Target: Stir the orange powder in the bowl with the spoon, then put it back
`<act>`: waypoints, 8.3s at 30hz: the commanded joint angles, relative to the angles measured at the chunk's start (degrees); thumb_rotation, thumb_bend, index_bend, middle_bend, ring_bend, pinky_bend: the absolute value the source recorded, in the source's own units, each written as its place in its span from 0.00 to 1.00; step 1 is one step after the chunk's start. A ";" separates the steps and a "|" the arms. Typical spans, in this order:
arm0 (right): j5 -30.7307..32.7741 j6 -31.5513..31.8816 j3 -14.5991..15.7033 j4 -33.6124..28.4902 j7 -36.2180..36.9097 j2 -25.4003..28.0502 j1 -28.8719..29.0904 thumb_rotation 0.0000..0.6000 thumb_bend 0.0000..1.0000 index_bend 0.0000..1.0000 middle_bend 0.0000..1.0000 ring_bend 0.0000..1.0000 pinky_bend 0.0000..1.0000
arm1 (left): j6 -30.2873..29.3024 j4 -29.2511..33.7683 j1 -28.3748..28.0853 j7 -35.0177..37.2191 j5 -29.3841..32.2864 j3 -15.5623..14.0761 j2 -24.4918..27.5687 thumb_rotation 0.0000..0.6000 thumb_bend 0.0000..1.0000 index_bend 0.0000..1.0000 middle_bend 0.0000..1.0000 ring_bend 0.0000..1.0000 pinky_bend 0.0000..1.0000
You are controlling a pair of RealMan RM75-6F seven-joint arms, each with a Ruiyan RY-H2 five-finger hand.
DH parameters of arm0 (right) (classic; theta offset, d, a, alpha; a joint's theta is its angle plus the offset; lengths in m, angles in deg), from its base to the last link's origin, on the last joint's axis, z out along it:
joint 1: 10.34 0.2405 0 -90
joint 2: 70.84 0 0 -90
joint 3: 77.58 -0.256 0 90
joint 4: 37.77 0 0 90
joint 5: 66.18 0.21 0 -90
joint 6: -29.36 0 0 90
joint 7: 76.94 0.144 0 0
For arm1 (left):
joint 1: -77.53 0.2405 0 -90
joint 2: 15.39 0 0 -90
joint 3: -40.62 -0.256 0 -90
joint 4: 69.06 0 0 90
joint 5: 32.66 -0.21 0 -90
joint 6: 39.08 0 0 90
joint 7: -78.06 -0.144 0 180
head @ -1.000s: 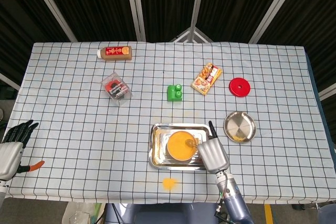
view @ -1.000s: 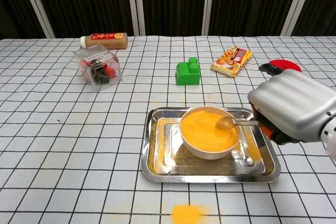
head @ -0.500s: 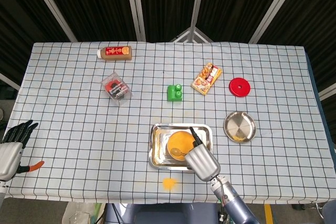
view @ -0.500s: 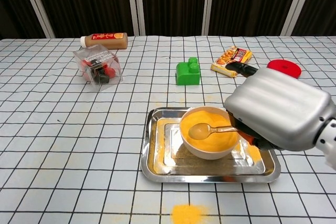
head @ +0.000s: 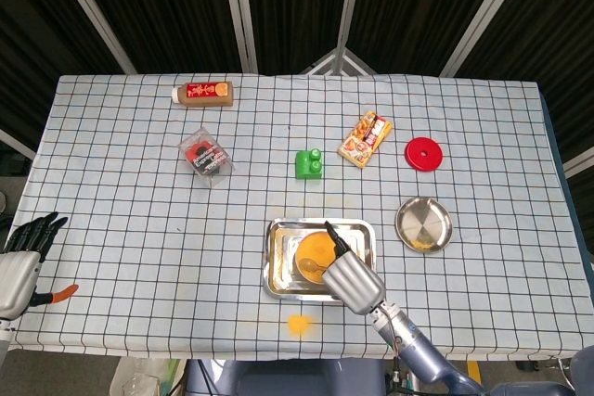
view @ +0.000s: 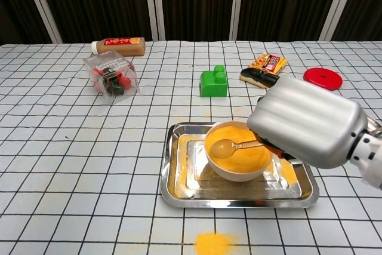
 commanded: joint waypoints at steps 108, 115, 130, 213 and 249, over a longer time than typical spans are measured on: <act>-16.54 -5.49 -2.51 14.19 0.79 4.76 -0.46 1.00 0.94 0.95 0.83 0.56 0.02 | 0.28 0.10 -0.02 -0.27 0.57 0.08 -0.18 1.00 0.00 0.00 0.00 0.00 0.00; -16.40 -4.91 -2.57 13.29 1.52 5.33 -0.98 1.00 0.94 0.95 0.83 0.56 0.02 | 0.29 0.15 -0.01 -0.31 0.56 0.05 -0.21 1.00 0.00 0.00 0.00 0.00 0.00; -17.71 -4.55 -3.24 12.66 2.68 5.49 -0.62 1.00 0.94 0.95 0.83 0.56 0.02 | 0.35 0.30 0.03 -0.06 0.76 0.09 -0.08 1.00 0.00 0.00 0.00 0.00 0.00; -18.32 -2.55 -1.47 18.20 5.95 2.18 -3.22 1.00 0.94 0.95 0.83 0.56 0.02 | 1.77 1.23 -0.26 0.48 1.77 -0.10 0.25 1.00 0.00 0.00 0.00 0.00 0.00; -19.37 -2.45 -1.08 14.86 7.19 2.38 -4.10 1.00 0.94 0.95 0.83 0.56 0.02 | 1.70 1.54 -0.20 0.90 2.26 0.13 0.30 1.00 0.00 0.00 0.00 0.00 0.00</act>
